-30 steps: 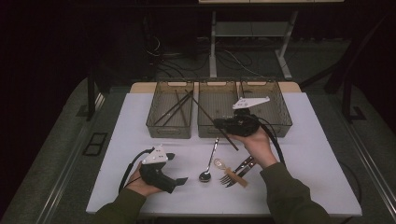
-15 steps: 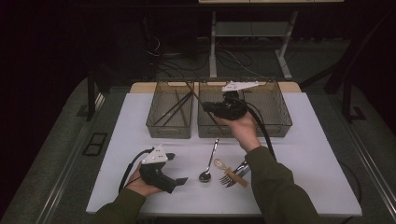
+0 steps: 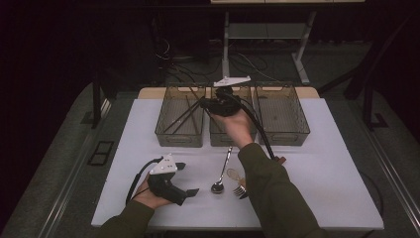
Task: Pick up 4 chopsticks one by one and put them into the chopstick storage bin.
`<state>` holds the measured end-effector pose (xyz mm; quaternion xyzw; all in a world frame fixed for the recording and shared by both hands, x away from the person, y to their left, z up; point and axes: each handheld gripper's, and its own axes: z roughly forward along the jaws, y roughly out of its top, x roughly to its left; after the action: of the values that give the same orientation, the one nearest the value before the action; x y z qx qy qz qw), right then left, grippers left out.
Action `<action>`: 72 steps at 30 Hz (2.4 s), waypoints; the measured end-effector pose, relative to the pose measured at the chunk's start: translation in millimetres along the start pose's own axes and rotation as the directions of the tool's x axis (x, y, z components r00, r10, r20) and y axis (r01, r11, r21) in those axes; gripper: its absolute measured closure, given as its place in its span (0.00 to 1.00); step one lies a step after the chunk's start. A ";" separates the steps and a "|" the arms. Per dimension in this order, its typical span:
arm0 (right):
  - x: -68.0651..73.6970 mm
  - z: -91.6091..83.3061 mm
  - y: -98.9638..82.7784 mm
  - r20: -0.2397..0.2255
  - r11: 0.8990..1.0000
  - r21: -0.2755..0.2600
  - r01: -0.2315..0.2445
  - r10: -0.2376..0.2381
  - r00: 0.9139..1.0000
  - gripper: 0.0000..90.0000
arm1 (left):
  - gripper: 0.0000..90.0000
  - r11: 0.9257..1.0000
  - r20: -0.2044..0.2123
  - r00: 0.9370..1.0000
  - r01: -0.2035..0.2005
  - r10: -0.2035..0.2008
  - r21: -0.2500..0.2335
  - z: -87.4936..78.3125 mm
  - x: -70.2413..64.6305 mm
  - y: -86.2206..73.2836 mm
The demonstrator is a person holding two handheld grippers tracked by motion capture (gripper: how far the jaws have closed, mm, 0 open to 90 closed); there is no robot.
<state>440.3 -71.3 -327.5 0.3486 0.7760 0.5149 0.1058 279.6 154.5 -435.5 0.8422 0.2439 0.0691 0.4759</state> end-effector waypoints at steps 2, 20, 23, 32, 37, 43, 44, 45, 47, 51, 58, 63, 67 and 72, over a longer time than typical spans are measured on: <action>2.8 9.3 2.5 0.003 1.000 0.004 -0.001 0.001 1.000 0.94 | 0.00 1.000 -0.004 1.000 0.003 -0.003 0.001 0.1 0.1 0.3; 18.3 78.0 13.2 0.026 0.999 0.045 -0.019 0.018 1.000 0.94 | 0.00 1.000 0.000 1.000 -0.001 0.001 0.005 1.4 0.1 0.2; 19.1 85.6 9.5 0.029 0.998 0.054 -0.023 0.022 0.999 0.94 | 0.00 1.000 0.002 1.000 -0.006 0.006 0.007 1.3 0.2 0.4; 18.5 102.9 -8.9 0.044 0.993 0.119 -0.017 0.012 0.999 0.94 | 0.00 1.000 0.006 1.000 -0.003 0.002 0.012 2.6 -0.8 0.4; 16.9 106.7 -17.2 0.052 0.989 0.150 -0.021 0.013 0.999 0.94 | 0.00 1.000 0.005 1.000 -0.002 0.002 0.013 3.3 -0.9 0.3; 15.7 103.1 -14.3 0.070 0.988 0.152 -0.035 0.025 0.997 0.77 | 0.00 1.000 0.005 1.000 -0.003 0.003 0.014 3.4 -1.0 0.3; 14.7 101.8 -13.6 0.072 0.988 0.153 -0.037 0.026 0.997 0.75 | 0.00 1.000 0.005 1.000 -0.004 0.004 0.014 3.3 -1.0 0.3; 13.9 100.4 -12.8 0.073 0.988 0.152 -0.035 0.024 0.997 0.74 | 0.00 1.000 0.005 1.000 -0.005 0.005 0.013 3.2 -0.9 0.2; 13.0 97.9 -11.4 0.064 0.987 0.157 -0.036 0.026 0.998 0.71 | 0.00 1.000 0.005 1.000 -0.010 0.010 0.013 3.0 -0.5 0.3; 13.3 91.6 -8.8 0.060 0.985 0.175 -0.001 -0.010 0.998 0.65 | 0.00 1.000 0.004 1.000 -0.008 0.008 0.014 3.0 -0.6 0.2; 13.1 73.6 -7.5 0.022 0.985 0.175 0.012 -0.016 1.000 0.50 | 0.00 1.000 0.003 1.000 -0.008 0.008 0.016 2.8 -0.8 0.0; 11.0 55.9 -10.1 -0.009 0.984 0.175 0.017 -0.016 1.000 0.44 | 0.00 1.000 -0.002 1.000 -0.012 0.012 0.015 2.8 -0.6 0.0; 7.8 41.0 -16.4 -0.020 0.985 0.167 0.038 -0.035 0.999 0.40 | 0.00 1.000 -0.003 1.000 -0.009 0.009 0.012 2.6 -1.1 -0.3; 3.7 21.7 -25.9 -0.045 0.983 0.172 0.065 -0.058 0.997 0.36 | 0.00 1.000 -0.005 1.000 -0.006 0.006 0.015 3.6 -1.4 -0.5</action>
<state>437.7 -58.9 -359.2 0.3218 0.8303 0.4488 0.0755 279.4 151.3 -437.7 0.8464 0.2430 0.0709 0.4685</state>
